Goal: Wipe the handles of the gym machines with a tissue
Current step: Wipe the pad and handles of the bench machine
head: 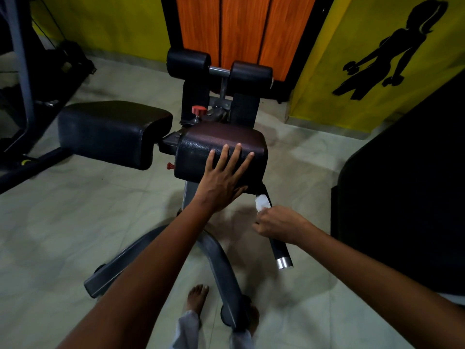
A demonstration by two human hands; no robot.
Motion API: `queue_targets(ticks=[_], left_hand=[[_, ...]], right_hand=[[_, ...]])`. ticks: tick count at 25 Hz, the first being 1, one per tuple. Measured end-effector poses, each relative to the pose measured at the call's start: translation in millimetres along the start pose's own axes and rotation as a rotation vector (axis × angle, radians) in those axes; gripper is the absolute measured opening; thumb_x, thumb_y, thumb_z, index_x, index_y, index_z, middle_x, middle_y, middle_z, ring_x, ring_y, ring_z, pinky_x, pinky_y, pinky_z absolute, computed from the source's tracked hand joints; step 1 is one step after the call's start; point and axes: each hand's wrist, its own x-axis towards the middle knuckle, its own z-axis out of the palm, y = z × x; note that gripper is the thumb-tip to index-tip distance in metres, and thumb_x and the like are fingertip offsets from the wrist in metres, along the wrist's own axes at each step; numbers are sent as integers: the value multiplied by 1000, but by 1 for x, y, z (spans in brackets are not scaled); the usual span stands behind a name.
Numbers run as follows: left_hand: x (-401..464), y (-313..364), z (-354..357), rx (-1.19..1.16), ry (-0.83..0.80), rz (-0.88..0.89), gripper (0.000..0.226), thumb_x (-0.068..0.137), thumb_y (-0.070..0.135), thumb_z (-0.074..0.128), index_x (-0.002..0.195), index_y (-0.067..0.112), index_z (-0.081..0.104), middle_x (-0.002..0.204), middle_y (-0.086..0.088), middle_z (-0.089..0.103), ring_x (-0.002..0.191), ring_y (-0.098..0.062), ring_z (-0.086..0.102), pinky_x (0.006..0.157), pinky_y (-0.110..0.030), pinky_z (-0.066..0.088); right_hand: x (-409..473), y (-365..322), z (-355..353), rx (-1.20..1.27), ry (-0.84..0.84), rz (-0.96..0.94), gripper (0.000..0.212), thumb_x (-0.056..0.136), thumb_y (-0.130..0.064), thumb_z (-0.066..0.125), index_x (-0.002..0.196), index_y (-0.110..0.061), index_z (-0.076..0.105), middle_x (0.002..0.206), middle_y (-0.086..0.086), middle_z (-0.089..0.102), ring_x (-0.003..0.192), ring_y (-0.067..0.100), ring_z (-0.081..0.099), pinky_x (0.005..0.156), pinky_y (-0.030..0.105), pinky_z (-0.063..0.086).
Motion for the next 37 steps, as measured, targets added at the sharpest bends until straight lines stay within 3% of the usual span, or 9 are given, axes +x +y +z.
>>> queue_targets(ticks=[4,7,10,14,18,22,25,31,37], left_hand=[[0,-1,0,-9,3,6,84,85,61,49,152,22,17,154,-17,26,138,-40,30,109,-57,29],[0,0,-1,-5,-12,-3,85,85,61,51,152,21,18,154,-17,27,138,-40,31,108,-58,29],[1,-1,-4,-10,-33,10,84,85,59,53,152,21,18,154,-18,27,137,-41,32,107,-58,29],[2,1,-11,-40,-121,-3,83,88,54,52,152,22,10,156,-18,22,140,-42,26,109,-59,25],[7,-2,-33,-162,-252,-22,72,96,45,45,153,23,6,159,-14,11,145,-38,12,116,-55,14],[18,-20,-73,-398,-76,-100,46,92,29,53,135,13,46,132,-9,53,120,-27,47,99,-38,40],[20,-38,-110,-505,48,-160,31,88,26,59,115,11,61,112,-8,62,103,-23,55,85,-33,46],[18,-60,-199,-595,164,-244,28,86,38,53,97,14,64,93,-1,62,86,-17,58,76,-38,51],[-21,-89,-290,-852,288,-346,31,85,33,69,109,13,64,103,8,64,91,0,58,75,-6,44]], right_hand=[[-13,-17,11,48,-72,-120,17,66,-6,72,76,-16,62,71,3,66,63,21,67,43,25,41],[-29,-30,5,-4,-55,-112,28,42,-21,83,58,-24,60,50,-5,59,52,17,64,40,18,37],[-39,-35,-9,48,-29,-43,34,34,-36,87,55,-23,63,42,-6,56,65,27,69,46,22,46],[-42,-25,-23,505,-47,-13,11,77,-11,68,89,-11,67,86,13,68,86,34,64,71,34,50],[-30,7,-29,925,337,385,19,78,-2,59,92,-12,67,88,8,70,83,24,66,71,33,52],[-33,35,-54,1178,676,670,21,83,4,53,92,-8,67,83,3,66,78,18,63,70,27,48],[-42,57,-84,1268,857,789,19,90,2,51,93,-9,66,83,-1,64,80,14,59,69,21,45],[-51,90,-171,1400,1001,667,30,92,-4,52,82,-30,63,84,-13,64,86,10,59,78,33,50],[-24,78,-268,1343,973,420,14,93,-14,55,97,-20,67,92,-6,65,93,16,61,80,40,53]])
